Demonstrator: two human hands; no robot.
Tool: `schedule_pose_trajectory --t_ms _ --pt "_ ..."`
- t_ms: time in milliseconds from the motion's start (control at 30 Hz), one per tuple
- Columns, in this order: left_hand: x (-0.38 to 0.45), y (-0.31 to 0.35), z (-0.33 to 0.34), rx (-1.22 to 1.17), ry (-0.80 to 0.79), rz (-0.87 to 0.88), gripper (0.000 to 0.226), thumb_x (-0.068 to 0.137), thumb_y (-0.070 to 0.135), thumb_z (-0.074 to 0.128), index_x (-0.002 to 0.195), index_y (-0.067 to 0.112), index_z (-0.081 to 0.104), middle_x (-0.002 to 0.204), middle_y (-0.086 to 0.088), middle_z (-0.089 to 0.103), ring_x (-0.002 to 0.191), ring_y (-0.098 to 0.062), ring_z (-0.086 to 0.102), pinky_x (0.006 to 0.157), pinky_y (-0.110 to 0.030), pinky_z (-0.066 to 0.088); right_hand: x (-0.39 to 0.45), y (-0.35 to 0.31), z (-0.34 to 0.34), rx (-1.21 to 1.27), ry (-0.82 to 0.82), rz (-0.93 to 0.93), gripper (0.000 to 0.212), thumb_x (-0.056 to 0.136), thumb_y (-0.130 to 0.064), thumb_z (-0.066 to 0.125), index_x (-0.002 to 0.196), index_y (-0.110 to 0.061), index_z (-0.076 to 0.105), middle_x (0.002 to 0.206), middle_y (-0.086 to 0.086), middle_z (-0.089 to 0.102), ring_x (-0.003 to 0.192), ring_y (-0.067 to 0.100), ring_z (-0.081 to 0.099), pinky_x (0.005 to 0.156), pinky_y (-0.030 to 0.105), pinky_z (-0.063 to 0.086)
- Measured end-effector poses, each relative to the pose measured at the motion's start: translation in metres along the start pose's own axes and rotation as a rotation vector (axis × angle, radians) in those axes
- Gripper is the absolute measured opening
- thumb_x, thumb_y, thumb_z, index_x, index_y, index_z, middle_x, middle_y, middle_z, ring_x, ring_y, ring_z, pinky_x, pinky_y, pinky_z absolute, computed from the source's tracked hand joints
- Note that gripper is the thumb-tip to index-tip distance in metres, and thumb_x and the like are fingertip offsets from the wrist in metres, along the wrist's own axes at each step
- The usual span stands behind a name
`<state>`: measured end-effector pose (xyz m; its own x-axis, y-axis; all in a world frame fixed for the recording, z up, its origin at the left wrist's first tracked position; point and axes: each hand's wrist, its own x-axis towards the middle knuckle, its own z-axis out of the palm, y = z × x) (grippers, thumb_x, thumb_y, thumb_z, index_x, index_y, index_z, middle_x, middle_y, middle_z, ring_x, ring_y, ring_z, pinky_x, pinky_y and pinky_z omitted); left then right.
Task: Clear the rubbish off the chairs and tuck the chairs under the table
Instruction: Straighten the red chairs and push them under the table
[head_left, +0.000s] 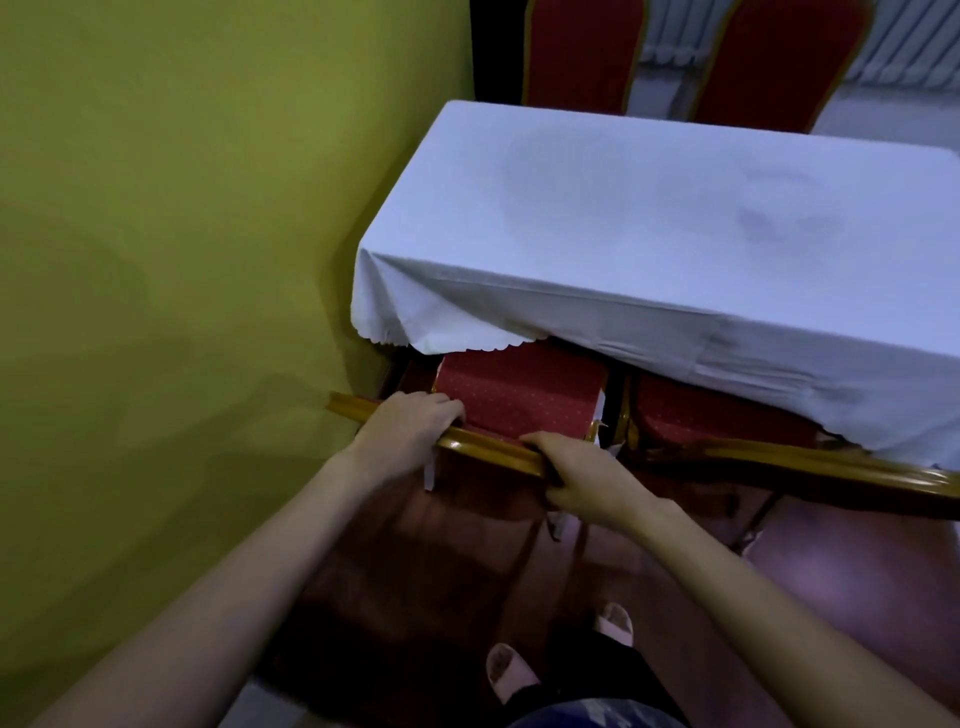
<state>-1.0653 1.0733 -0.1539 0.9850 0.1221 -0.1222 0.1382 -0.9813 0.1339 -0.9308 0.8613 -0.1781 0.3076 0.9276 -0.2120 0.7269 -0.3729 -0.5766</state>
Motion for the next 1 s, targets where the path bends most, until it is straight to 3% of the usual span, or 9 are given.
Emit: schedule_pose_trajectory --t_ms 133,233,333,533,767,1000 --pt "0.025 0.009 -0.004 0.014 0.042 -0.084 0.023 0.075 0.012 0.062 0.095 0.022 0.060 0.090 0.004 0.063 0.084 -0.021 0.065 0.064 -0.034 0.044 0.031 -0.011 -0.008 -0.145 0.009 0.051 0.047 0.082 -0.031 0.067 0.122 -0.014 0.048 0.114 0.008 0.063 0.102 0.027 0.060 0.085 0.039 0.048" --pt "0.031 0.016 -0.001 0.029 0.079 -0.186 0.024 0.076 0.015 0.063 0.098 0.025 0.061 0.095 0.005 0.065 0.090 -0.021 0.065 0.072 -0.036 0.045 0.037 -0.007 -0.012 -0.159 0.013 0.108 0.041 0.083 -0.032 0.067 0.118 -0.016 0.050 0.108 0.008 0.067 0.097 0.030 0.063 0.081 0.040 0.050" --pt "0.027 0.020 0.003 0.011 0.152 -0.242 0.021 0.074 0.013 0.067 0.090 0.024 0.062 0.088 0.005 0.064 0.085 -0.021 0.063 0.070 -0.034 0.039 0.036 -0.005 -0.007 -0.115 0.041 0.149 0.037 0.082 -0.031 0.065 0.115 -0.020 0.051 0.105 0.006 0.068 0.094 0.028 0.064 0.080 0.042 0.052" --pt "0.047 0.008 -0.001 -0.003 0.167 -0.255 0.019 0.075 0.009 0.063 0.086 0.023 0.060 0.084 0.005 0.062 0.084 -0.020 0.060 0.068 -0.033 0.031 0.053 -0.005 -0.023 -0.126 0.007 0.184 0.035 0.082 -0.022 0.062 0.116 -0.019 0.051 0.104 0.007 0.068 0.093 0.029 0.064 0.080 0.043 0.052" --pt "0.062 0.003 -0.003 -0.026 0.193 -0.272 0.018 0.075 0.011 0.065 0.086 0.024 0.059 0.086 0.006 0.062 0.085 -0.019 0.060 0.072 -0.034 0.038 0.064 -0.001 -0.031 -0.101 0.014 0.229 0.040 0.083 -0.025 0.064 0.120 -0.023 0.050 0.106 0.005 0.069 0.097 0.027 0.064 0.082 0.040 0.051" --pt "0.050 0.002 0.001 -0.077 0.214 -0.216 0.028 0.060 0.009 0.074 0.078 0.022 0.057 0.078 0.007 0.057 0.075 -0.019 0.056 0.066 -0.032 0.039 0.056 -0.001 -0.029 -0.055 0.069 0.165 0.035 0.082 -0.024 0.065 0.114 -0.018 0.052 0.107 0.006 0.066 0.097 0.025 0.062 0.081 0.040 0.051"
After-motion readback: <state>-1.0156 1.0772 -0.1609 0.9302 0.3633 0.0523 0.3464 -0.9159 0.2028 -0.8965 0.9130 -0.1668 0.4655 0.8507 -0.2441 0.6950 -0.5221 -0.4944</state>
